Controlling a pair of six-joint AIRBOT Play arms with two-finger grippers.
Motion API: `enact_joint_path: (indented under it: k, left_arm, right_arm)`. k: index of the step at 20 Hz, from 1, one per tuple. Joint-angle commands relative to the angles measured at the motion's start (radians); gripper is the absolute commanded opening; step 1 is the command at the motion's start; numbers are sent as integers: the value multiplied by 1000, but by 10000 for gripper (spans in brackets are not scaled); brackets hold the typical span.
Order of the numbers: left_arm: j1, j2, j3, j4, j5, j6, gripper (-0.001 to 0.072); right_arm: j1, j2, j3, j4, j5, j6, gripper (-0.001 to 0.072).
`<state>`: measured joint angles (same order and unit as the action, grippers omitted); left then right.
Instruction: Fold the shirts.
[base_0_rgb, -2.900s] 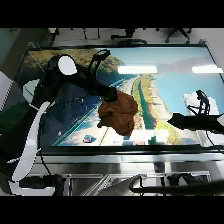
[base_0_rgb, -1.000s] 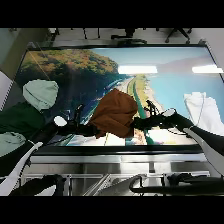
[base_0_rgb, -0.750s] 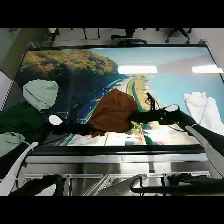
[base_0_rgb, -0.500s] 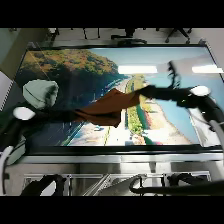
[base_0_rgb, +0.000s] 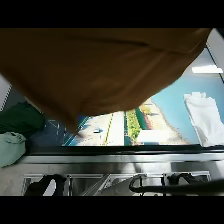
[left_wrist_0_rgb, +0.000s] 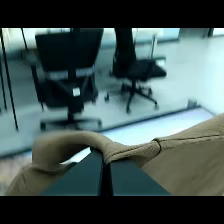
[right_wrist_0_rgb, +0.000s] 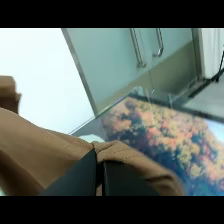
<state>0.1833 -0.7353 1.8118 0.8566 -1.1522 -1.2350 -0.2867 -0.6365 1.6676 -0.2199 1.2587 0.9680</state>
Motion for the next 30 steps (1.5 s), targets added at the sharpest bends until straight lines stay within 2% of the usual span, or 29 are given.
enact_joint_path:
  k: [1, 4, 7, 9, 12, 14, 17, 20, 21, 22, 23, 24, 25, 27, 30]
  left_arm:
    - [-14, -66, 241, 5, -61, -5, 7]
    - [-110, -166, 206, 5, -82, -2, 7]
    - [-262, -323, 79, 21, -43, 114, 7]
    - [-343, -458, 1, 66, 54, 146, 7]
    - [-393, -690, -51, 147, 247, 146, 7]
    - [-388, -852, -6, 145, 327, 146, 7]
    - [-378, -1096, 171, 138, 303, 146, 8]
    - [-374, -1216, 259, 138, 283, 142, 17]
    - [-365, -1216, 248, 138, 279, 132, 16]
    - [-355, -1202, 226, 138, 265, 116, 17]
    - [-336, -1181, 205, 138, 233, 110, 60]
    - [-312, -1159, 197, 138, 190, 102, 397]
    - [-280, -1132, 198, 138, 130, 59, 631]
    - [-202, -1069, 198, 138, -30, -8, 628]
    - [-73, -1013, 154, 138, -348, -82, 591]
  right_arm:
    - [-17, 1, 82, -4, 25, -15, 19]
    - [-14, -90, 77, -3, 93, -14, 19]
    - [30, -224, 8, -11, 117, -14, 20]
    - [85, -324, -68, -86, 107, -15, 20]
    - [136, -474, -172, -274, -2, -14, 20]
    - [138, -577, -198, -376, -109, -3, 20]
    - [138, -708, -198, -431, -249, 13, 20]
    - [139, -806, -198, -423, -343, 14, 20]
    - [138, -823, -198, -423, -346, 17, 36]
    - [137, -829, -198, -424, -340, 23, 197]
    - [130, -825, -198, -425, -322, 27, 342]
    - [119, -811, -196, -428, -296, 27, 359]
    - [100, -789, -196, -433, -265, 27, 359]
    - [42, -733, -196, -462, -174, 54, 359]
    - [-27, -663, -224, -597, -12, 120, 359]
